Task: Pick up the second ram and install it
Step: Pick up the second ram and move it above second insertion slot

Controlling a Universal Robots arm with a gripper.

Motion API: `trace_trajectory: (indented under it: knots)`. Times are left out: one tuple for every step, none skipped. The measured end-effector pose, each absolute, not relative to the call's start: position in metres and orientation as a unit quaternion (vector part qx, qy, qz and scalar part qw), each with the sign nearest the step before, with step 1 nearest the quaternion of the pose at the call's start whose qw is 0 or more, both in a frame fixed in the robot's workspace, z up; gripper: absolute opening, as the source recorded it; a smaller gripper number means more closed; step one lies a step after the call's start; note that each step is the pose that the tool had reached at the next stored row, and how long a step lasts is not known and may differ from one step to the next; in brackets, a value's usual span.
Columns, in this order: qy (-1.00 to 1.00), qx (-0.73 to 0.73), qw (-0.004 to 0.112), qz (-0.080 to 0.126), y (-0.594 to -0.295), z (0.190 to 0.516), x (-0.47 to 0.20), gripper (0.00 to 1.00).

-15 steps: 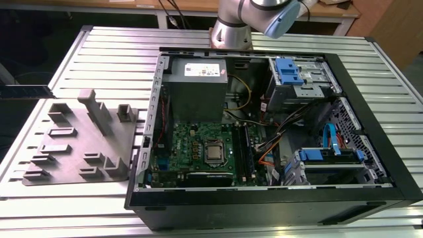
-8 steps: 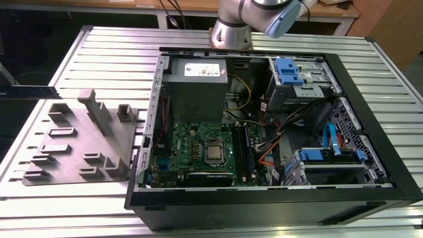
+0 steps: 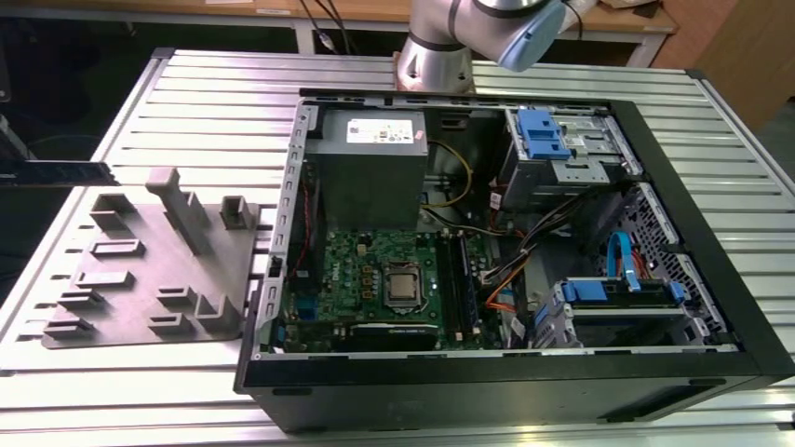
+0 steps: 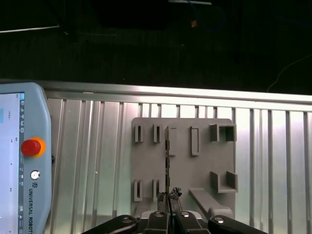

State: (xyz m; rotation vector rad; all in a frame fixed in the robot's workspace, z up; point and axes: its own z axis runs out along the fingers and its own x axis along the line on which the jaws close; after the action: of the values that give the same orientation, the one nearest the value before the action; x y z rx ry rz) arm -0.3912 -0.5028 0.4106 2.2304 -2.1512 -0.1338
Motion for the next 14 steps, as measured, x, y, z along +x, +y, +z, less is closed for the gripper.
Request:
trace_trajectory:
  knots:
    - [-0.693, 0.720, 0.020, -0.043, -0.503, 0.411, -0.390, 0.09]
    - [-0.692, 0.720, 0.020, -0.043, -0.503, 0.411, -0.388, 0.09]
    - [-0.691, 0.721, 0.020, -0.043, -0.503, 0.411, -0.386, 0.09]
    - [-0.691, 0.721, 0.020, -0.043, -0.503, 0.411, -0.384, 0.09]
    - [-0.690, 0.722, 0.020, -0.043, -0.503, 0.411, -0.382, 0.09]
    - [-0.690, 0.722, 0.020, -0.043, -0.503, 0.411, -0.380, 0.09]
    - [-0.690, 0.723, 0.020, -0.043, -0.503, 0.411, -0.378, 0.09]
    - [-0.689, 0.723, 0.020, -0.043, -0.503, 0.411, -0.376, 0.09]
    - [-0.689, 0.723, 0.020, -0.043, -0.503, 0.411, -0.374, 0.09]
    - [-0.689, 0.723, 0.020, -0.043, -0.503, 0.411, -0.373, 0.09]
    - [-0.689, 0.724, 0.020, -0.043, -0.503, 0.411, -0.371, 0.09]
    - [-0.689, 0.724, 0.020, -0.043, -0.503, 0.410, -0.369, 0.09]
    - [-0.689, 0.724, 0.020, -0.043, -0.503, 0.411, -0.367, 0.09]
    - [-0.689, 0.724, 0.020, -0.043, -0.503, 0.410, -0.364, 0.09]
